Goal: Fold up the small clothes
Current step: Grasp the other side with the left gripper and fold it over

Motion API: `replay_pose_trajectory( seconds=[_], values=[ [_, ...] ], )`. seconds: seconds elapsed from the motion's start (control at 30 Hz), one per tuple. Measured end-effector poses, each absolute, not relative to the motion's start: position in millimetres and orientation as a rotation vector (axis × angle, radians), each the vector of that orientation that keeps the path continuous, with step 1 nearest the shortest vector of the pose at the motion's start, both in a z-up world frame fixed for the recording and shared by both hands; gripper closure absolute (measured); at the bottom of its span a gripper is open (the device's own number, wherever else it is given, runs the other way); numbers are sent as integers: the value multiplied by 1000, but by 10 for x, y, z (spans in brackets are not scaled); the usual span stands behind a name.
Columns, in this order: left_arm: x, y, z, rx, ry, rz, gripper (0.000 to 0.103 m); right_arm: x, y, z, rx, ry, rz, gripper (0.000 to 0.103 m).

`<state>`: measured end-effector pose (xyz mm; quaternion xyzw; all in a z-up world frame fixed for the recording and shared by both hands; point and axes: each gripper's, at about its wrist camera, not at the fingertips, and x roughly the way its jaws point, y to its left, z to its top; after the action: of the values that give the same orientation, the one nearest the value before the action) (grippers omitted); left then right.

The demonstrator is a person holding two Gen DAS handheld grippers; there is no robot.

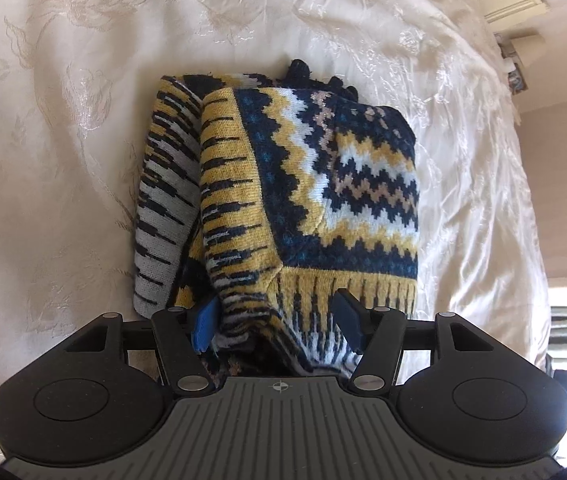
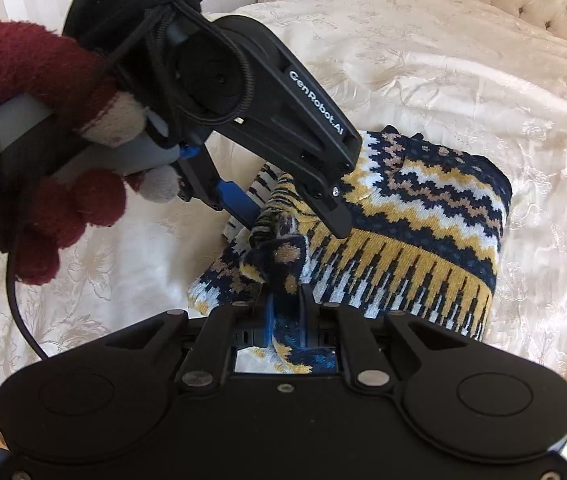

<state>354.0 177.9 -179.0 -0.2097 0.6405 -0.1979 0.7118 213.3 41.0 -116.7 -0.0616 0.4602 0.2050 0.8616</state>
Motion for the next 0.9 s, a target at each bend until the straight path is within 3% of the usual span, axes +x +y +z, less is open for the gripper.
replay_pose_trajectory(
  seconds=[0.23,0.27,0.3,0.57,0.7,0.83,0.9],
  values=[
    [3580,1790,-1879,-500,1424,-432,48,2155,363,-1214,-97,971,428,85],
    [3573,1787,-1873,-493,1407,-441,61,2156,359,-1221,-93,974,428,85],
    [3568,1786,-1863,-478,1387,-445,88,2157,356,-1227,-92,975,428,85],
    [3426,1765,-1319,-262,1158,-534,90,2170,364,-1066,-19,925,430,85],
    [3461,1846,-1345,-219,1191,-509,90,2266,548,-1150,-34,947,475,85],
    [3554,1925,-1706,-235,1291,-436,87,2389,733,-1506,-48,1052,528,71],
    [3559,1922,-1826,-210,1304,-417,76,2413,753,-1626,-44,1092,541,62]
  ],
)
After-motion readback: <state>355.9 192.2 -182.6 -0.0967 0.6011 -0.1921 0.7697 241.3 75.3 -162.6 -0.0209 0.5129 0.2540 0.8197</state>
